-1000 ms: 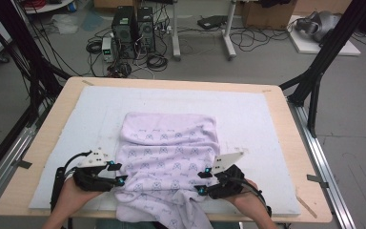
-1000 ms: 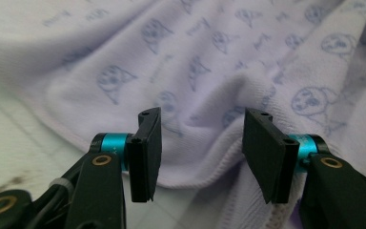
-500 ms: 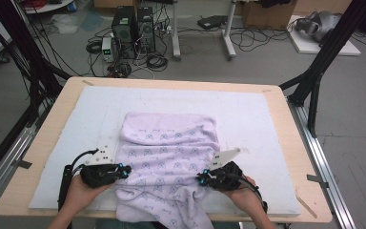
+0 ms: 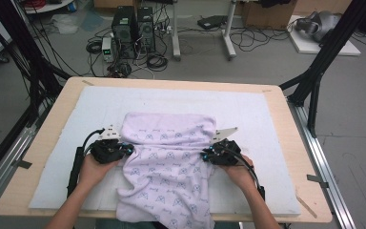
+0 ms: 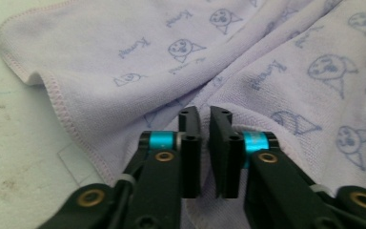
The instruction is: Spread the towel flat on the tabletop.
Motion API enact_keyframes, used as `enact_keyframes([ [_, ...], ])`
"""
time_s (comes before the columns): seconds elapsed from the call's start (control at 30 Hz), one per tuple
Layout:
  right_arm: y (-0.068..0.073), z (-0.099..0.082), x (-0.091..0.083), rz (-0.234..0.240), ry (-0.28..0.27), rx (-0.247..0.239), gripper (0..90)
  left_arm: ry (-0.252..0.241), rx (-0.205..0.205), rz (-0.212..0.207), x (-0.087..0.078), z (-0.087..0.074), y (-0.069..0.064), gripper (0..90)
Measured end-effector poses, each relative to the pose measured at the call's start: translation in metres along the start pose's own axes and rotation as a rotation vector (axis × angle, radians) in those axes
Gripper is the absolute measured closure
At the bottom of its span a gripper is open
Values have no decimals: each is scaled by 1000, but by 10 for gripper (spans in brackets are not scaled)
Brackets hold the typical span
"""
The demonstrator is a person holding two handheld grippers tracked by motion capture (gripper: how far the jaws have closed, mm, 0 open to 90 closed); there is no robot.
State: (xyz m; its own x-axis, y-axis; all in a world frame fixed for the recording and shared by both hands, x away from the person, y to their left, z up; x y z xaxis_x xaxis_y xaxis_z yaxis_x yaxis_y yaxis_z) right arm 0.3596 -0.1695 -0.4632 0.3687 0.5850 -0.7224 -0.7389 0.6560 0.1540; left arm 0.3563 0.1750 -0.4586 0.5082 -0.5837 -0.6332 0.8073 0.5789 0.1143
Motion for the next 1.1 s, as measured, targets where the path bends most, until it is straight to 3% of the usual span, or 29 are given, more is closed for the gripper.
enact_keyframes([
  [0.17, 11, 4, -26, 10, -71, -26, 686, -55, 15, 12, -25, 6, -10, 634],
  [0.3, 26, 4, -41, 32, -110, -48, 667, -78, 36, -26, -38, 5, -26, 568],
  [0.37, 40, 0, -46, 63, -114, -73, 653, -75, 47, -59, -39, 2, -35, 550],
  [0.47, 57, -10, -44, 107, -110, -97, 621, -28, 78, -110, -33, -5, -45, 511],
  [0.53, 65, -17, -40, 128, -89, -117, 608, -6, 88, -122, -27, -10, -50, 502],
  [0.63, 71, -31, -26, 134, -34, -129, 598, 62, 113, -103, -15, -18, -54, 531],
  [0.7, 72, -37, -19, 149, -18, -119, 614, 77, 141, -84, -11, -20, -56, 660],
  [0.77, 72, -40, -15, 148, -16, -124, 670, 67, 133, -82, -10, -19, -56, 745],
  [0.87, 69, -39, -11, 129, -6, -133, 806, 58, 127, -57, -11, -19, -51, 786],
  [1.03, 64, -36, -19, 115, 8, -139, 840, 6, 76, -26, -22, -18, -41, 792],
  [1.1, 61, -34, -28, 120, -19, -121, 840, -18, 65, -26, -26, -16, -38, 793],
])
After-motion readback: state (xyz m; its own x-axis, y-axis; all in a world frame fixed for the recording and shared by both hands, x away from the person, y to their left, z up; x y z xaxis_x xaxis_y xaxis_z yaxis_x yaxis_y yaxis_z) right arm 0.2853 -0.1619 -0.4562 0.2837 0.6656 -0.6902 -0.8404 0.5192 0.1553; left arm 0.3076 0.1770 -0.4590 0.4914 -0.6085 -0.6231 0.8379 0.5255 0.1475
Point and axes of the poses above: each handheld gripper's, and its own axes: x roughly forward along the jaws, z roughly out of its top, y roughly to its left, the point moved 5 cm from there along x, roughly forward along the jaws, and after that the axes turned 13 degrees about x, right-handed, at the moved point
